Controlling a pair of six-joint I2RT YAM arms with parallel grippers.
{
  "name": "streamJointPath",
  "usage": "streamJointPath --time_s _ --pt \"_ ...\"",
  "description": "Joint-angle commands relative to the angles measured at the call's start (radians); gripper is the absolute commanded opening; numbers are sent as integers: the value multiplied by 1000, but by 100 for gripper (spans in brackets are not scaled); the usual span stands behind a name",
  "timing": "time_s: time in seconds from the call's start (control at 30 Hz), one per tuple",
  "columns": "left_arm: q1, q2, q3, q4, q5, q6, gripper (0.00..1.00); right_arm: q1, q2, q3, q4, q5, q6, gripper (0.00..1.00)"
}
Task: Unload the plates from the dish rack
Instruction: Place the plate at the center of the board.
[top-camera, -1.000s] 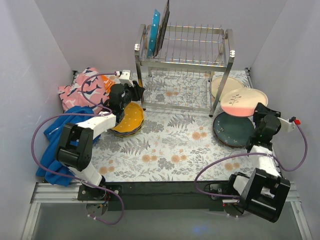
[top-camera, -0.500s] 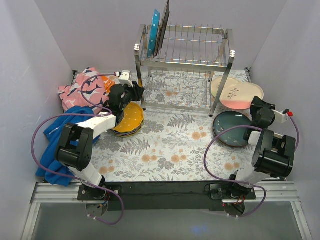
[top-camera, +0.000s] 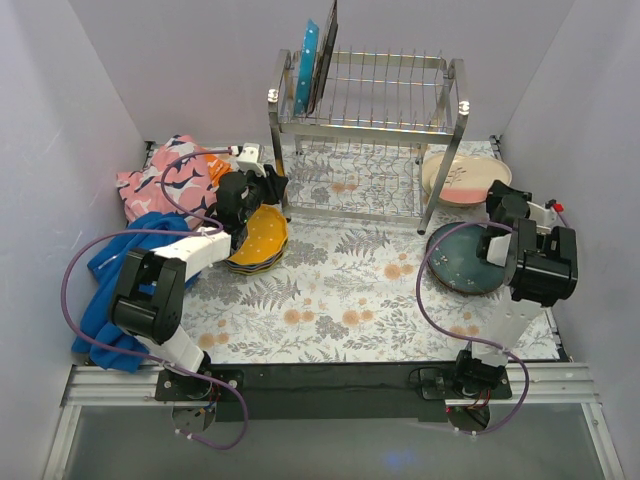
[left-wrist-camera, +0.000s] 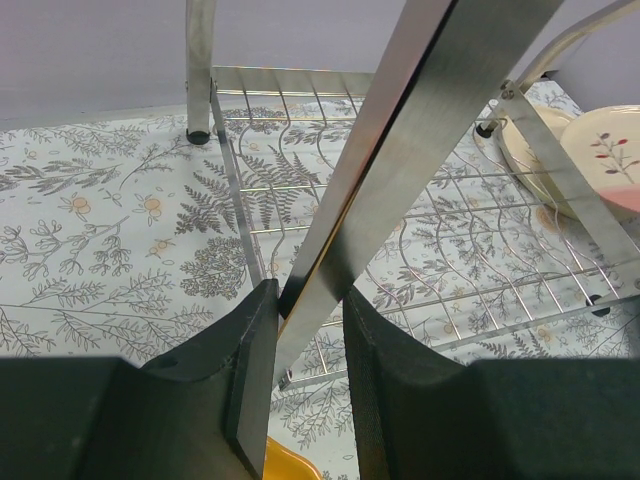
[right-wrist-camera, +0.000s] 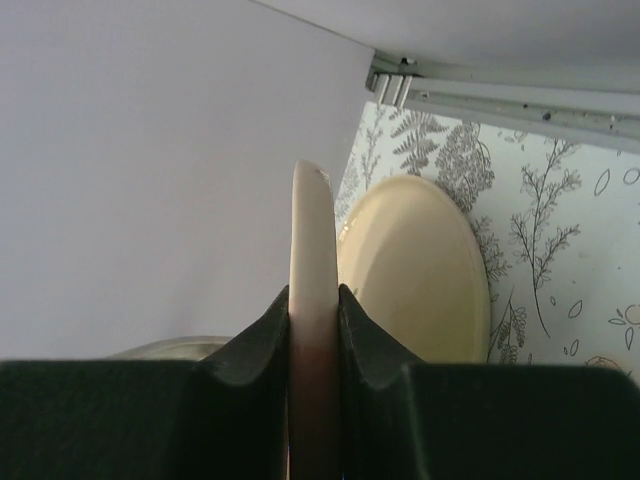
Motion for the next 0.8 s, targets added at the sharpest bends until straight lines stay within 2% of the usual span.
streamJointPath --time_s 0.0,0.17,0.3,0.33,0.37,0.53,0.6,0.77 --pt "12 -33 -20 -84 -45 18 0 13 55 93 182 34 45 1" --pt "12 -7 -14 -75 -38 22 0 21 93 106 182 30 -16 2" --pt "12 7 -11 -73 -31 19 0 21 138 161 127 11 -44 17" --pt "12 6 -12 -72 -31 20 0 21 144 180 51 -1 -51 25" --pt "12 6 -14 -72 -34 20 0 19 148 229 2 -12 -60 28" --pt "12 -3 -17 -66 -36 20 0 19 196 358 -220 -50 -117 39" --pt "12 -8 -15 -69 -38 20 0 18 194 384 -325 -44 -123 40" --pt "10 -13 -15 -62 -30 20 0 -1 201 395 -384 -50 -139 41"
